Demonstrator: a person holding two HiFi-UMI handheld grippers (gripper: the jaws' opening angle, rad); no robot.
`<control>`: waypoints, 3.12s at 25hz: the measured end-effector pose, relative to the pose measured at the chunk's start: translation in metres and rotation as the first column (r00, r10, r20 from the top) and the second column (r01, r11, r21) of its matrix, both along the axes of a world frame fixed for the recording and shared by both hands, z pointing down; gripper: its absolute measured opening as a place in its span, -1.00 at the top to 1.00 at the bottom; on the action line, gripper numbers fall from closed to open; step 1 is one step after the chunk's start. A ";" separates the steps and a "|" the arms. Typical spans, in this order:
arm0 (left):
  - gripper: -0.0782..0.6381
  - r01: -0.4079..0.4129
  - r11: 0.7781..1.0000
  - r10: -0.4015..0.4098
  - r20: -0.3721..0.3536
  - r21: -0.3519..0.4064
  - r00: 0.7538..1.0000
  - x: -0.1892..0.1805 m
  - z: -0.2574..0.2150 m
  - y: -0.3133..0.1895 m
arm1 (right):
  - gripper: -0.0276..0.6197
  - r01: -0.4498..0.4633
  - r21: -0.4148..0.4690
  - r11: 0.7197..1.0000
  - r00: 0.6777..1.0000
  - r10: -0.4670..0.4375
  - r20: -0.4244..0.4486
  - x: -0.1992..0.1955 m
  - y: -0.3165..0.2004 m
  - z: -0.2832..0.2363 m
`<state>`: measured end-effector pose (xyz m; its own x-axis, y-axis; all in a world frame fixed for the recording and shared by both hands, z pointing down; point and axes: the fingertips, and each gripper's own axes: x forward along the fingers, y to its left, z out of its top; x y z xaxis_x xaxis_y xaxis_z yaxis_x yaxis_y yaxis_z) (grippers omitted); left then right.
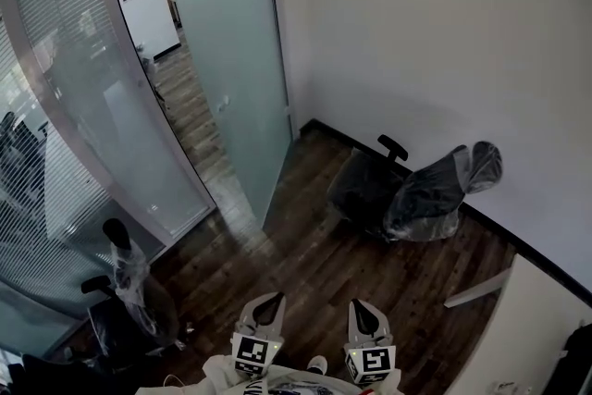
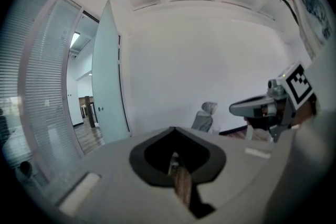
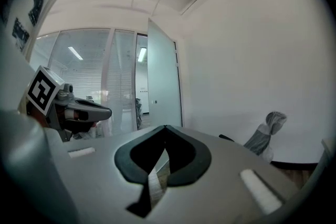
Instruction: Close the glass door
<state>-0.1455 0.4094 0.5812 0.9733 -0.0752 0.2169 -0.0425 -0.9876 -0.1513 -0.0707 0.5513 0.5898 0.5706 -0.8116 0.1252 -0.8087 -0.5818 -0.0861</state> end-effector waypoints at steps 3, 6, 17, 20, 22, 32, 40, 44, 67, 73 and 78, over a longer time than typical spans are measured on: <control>0.78 0.009 1.000 -0.009 0.004 -0.003 1.000 0.002 0.003 0.001 | 0.90 0.015 -0.009 1.000 1.000 -0.015 0.004 0.005 -0.002 0.003; 0.77 0.024 1.000 -0.024 0.000 -0.003 1.000 0.004 0.004 -0.001 | 0.90 0.024 -0.017 1.000 1.000 -0.024 0.009 0.009 -0.003 0.006; 0.77 0.027 0.999 -0.027 -0.003 -0.024 1.000 0.037 0.006 -0.020 | 0.90 0.028 -0.037 0.999 1.000 -0.028 -0.003 0.038 -0.019 0.008; 0.77 0.025 0.999 -0.025 -0.006 -0.033 1.000 0.052 0.008 -0.030 | 0.90 0.025 -0.047 0.999 1.000 -0.024 0.011 0.052 -0.029 0.015; 0.77 0.022 0.999 -0.022 0.005 -0.032 1.000 0.059 0.011 -0.040 | 0.90 0.025 -0.050 0.998 0.999 -0.024 0.024 0.060 -0.039 0.019; 0.77 0.071 0.997 -0.071 0.004 -0.035 0.997 0.092 0.008 -0.117 | 0.90 0.071 -0.068 0.995 0.997 -0.070 0.022 0.102 -0.119 0.018; 0.78 0.103 0.993 -0.102 0.022 -0.063 0.995 0.113 0.017 -0.176 | 0.90 0.103 -0.102 0.989 0.995 -0.100 0.027 0.122 -0.176 0.020; 0.77 0.092 0.993 -0.091 0.010 -0.073 0.996 0.130 0.017 -0.195 | 0.90 0.106 -0.118 0.987 0.994 -0.104 0.021 0.138 -0.198 0.021; 0.77 0.127 0.990 -0.127 0.009 -0.058 0.992 0.222 0.020 -0.289 | 0.90 0.144 -0.132 0.981 0.990 -0.140 0.033 0.231 -0.285 0.030; 0.78 0.226 0.973 -0.224 0.038 -0.040 0.974 0.267 0.026 -0.321 | 0.90 0.272 -0.106 0.956 0.962 -0.265 0.071 0.286 -0.335 0.035; 0.77 0.286 0.957 -0.285 0.034 -0.040 0.958 0.313 0.015 -0.344 | 0.90 0.337 -0.115 0.935 0.941 -0.330 0.070 0.340 -0.367 0.036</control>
<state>0.1671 0.0654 0.5961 0.9062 -0.3387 0.2532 -0.3201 -0.9407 -0.1127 0.2693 0.1844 0.6256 0.2604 -0.9305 0.2577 -0.9547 -0.2880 -0.0751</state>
